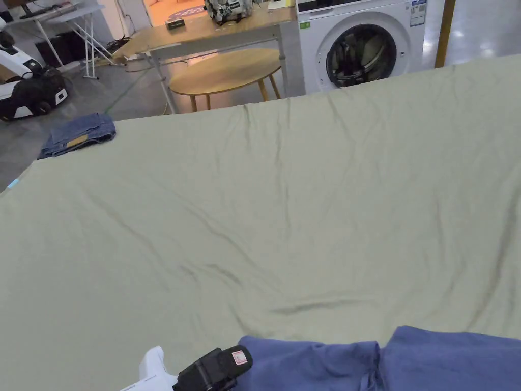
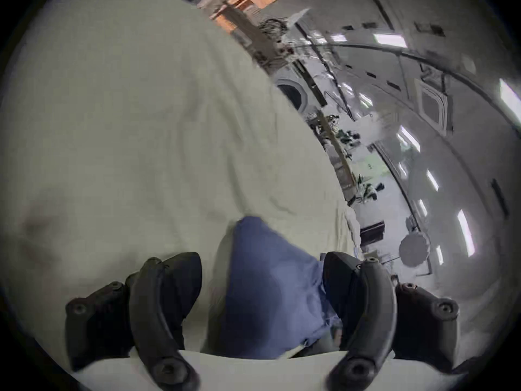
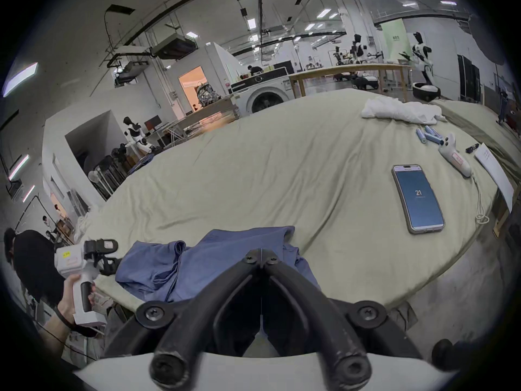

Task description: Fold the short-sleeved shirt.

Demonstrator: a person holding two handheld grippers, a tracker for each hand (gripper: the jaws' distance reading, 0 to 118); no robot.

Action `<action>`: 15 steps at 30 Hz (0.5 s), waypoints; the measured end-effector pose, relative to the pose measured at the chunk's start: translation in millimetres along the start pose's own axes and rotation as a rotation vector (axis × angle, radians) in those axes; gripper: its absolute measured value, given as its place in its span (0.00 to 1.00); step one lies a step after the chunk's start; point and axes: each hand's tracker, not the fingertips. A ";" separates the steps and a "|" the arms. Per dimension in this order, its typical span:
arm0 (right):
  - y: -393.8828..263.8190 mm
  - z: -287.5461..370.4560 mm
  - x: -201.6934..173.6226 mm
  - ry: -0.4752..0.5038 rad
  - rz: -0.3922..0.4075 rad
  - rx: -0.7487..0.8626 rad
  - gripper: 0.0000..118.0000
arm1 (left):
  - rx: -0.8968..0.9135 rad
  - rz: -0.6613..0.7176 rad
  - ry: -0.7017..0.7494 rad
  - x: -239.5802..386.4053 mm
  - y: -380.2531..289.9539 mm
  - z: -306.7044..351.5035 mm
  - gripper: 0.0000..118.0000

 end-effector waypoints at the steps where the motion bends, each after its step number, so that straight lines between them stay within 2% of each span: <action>1: -0.4 0.6 0.0 -0.005 -0.004 -0.003 0.00 | 0.000 0.050 -0.032 -5.7 -6.9 -9.8 0.74; 2: -1.1 2.5 -0.2 -0.007 -0.007 -0.002 0.00 | 0.073 0.097 -0.152 -7.8 -11.6 -11.3 0.62; 3: -1.1 5.1 -0.8 -0.008 -0.007 -0.001 0.00 | 0.077 0.151 -0.224 -7.5 -10.9 -19.2 0.44; 4: -0.1 7.7 -2.8 -0.011 -0.005 0.000 0.00 | 0.013 0.183 -0.125 -6.7 -15.4 -28.2 0.19; 5: 0.2 9.2 -3.3 -0.017 -0.002 0.003 0.00 | 0.005 0.157 -0.054 -2.0 -19.1 -38.0 0.12; 6: 0.5 9.5 -3.0 -0.019 -0.001 0.004 0.00 | -0.004 0.103 -0.031 1.6 -21.1 -40.4 0.10; 8: 2.8 11.6 -3.7 -0.029 0.000 0.004 0.00 | 0.068 0.133 -0.078 4.5 -16.5 -25.2 0.07; 10: 3.9 13.4 -3.0 -0.033 -0.005 0.014 0.00 | 0.175 0.122 -0.042 26.1 -16.5 -1.3 0.06; 12: 6.6 12.1 -1.5 -0.021 -0.018 0.014 0.00 | 0.213 -0.018 0.051 55.0 -1.8 27.8 0.06; 14: 7.5 8.9 -1.6 -0.016 -0.019 0.012 0.00 | 0.281 -0.109 0.030 73.9 13.2 56.6 0.06; 15: 7.8 7.2 -2.3 -0.014 -0.015 0.010 0.00 | 0.264 -0.181 0.069 92.3 16.7 64.6 0.06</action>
